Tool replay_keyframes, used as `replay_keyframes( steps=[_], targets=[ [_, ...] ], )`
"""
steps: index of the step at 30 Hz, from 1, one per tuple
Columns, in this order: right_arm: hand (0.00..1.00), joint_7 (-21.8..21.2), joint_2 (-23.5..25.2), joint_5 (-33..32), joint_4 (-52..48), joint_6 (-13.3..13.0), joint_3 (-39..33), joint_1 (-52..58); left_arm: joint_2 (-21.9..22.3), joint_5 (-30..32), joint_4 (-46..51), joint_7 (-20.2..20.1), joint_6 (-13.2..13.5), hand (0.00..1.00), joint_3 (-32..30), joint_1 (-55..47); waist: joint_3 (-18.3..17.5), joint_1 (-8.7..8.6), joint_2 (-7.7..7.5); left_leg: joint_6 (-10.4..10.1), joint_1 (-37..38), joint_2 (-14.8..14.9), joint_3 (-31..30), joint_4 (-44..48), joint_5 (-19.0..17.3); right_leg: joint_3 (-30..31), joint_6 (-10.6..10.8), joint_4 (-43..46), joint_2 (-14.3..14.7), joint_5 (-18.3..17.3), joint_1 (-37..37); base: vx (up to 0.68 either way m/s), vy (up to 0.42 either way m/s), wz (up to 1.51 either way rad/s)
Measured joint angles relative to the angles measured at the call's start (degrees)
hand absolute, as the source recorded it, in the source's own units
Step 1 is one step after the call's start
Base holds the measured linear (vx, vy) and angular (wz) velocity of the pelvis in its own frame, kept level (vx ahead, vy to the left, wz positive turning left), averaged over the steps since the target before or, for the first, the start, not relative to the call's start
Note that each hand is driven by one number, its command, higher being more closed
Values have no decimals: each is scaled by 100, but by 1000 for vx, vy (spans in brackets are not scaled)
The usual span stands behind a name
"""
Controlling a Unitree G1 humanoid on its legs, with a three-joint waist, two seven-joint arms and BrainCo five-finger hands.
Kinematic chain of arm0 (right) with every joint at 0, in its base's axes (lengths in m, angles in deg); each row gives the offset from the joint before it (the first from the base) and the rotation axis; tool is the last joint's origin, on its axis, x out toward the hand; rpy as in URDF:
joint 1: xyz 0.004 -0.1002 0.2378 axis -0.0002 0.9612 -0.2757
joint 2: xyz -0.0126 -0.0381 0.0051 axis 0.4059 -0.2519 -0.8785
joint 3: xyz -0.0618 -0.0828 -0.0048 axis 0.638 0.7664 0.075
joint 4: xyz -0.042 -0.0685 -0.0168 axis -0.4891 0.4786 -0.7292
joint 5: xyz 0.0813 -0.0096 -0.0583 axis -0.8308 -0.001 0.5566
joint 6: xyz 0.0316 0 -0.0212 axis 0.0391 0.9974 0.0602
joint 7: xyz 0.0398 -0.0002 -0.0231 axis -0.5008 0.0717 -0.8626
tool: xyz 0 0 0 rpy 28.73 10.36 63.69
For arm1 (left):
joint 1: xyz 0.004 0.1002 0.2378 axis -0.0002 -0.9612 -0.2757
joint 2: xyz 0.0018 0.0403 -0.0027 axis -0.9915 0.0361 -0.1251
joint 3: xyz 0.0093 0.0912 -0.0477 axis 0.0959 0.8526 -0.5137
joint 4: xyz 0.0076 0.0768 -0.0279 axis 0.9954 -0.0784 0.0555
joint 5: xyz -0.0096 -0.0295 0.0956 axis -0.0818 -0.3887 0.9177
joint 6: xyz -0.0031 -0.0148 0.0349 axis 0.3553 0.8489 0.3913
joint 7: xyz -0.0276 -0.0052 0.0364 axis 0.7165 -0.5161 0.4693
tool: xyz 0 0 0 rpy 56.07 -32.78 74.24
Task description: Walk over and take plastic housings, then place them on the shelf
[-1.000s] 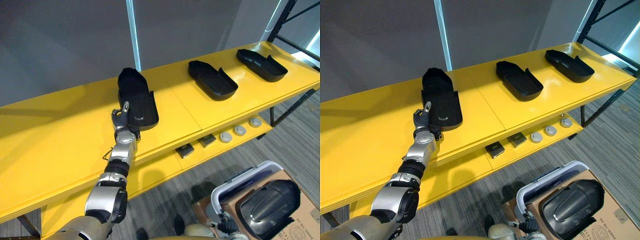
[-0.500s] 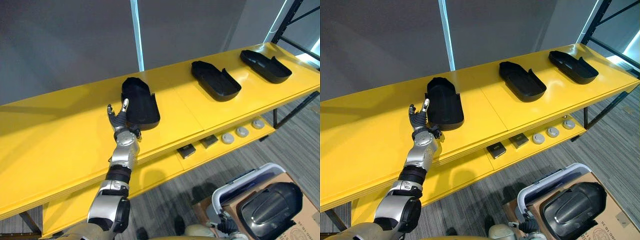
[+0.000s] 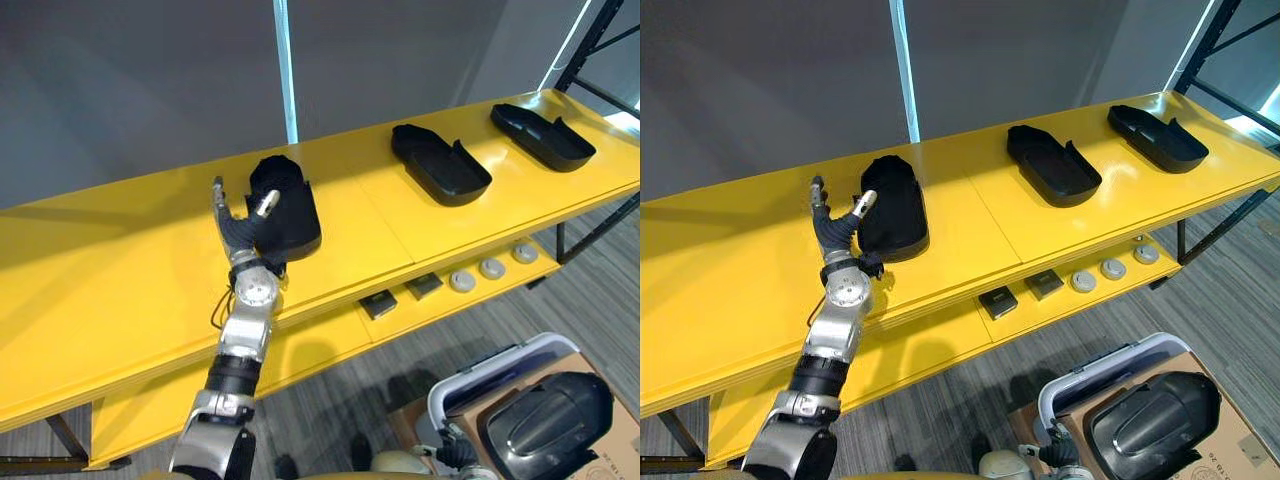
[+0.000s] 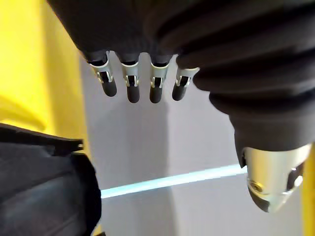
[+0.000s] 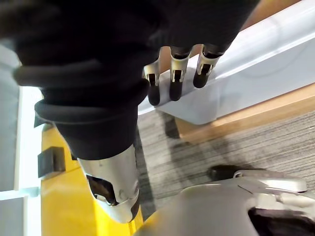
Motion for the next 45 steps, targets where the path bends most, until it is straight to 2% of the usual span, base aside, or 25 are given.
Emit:
replay_keyframes(
  steps=[6,13,23,26,35,45],
  targets=[
    [0,14,-21,1,129,-95,6,-15,-33,854,6,-332,59,100,368,-589,-3,7,2,-5,-16,10,13,-1,2,-40,71,-3,-3,-47,-3,-32,-9,3],
    [0,15,-32,6,154,-92,15,-17,-127,1311,-232,-591,74,100,614,-720,-79,4,9,-31,-91,17,92,0,-25,82,78,-28,3,-47,-101,2,-1,-6],
    [0,12,-30,9,192,-88,18,-24,-134,1431,-1019,-750,18,100,615,-626,-126,-16,10,-21,-101,26,201,2,-31,155,38,-124,20,29,-95,32,-3,-4],
    [0,13,-32,16,191,-85,25,-30,-140,1430,-1344,-758,-73,100,609,-392,-125,-14,9,-21,-107,32,238,1,-31,207,39,-162,27,77,-106,-29,-1,-7],
    [0,19,-23,15,182,-79,26,-38,-148,1430,-1607,-777,-202,100,594,0,-117,-42,-7,-22,-166,25,344,-1,-31,280,93,-203,21,109,-209,-21,2,-8],
    [0,18,8,13,175,-84,25,-66,-246,1401,-1986,-791,-269,100,481,519,-97,-197,-39,-22,-228,19,359,-1,-33,284,69,-202,15,124,-271,10,3,-1]
  ],
)
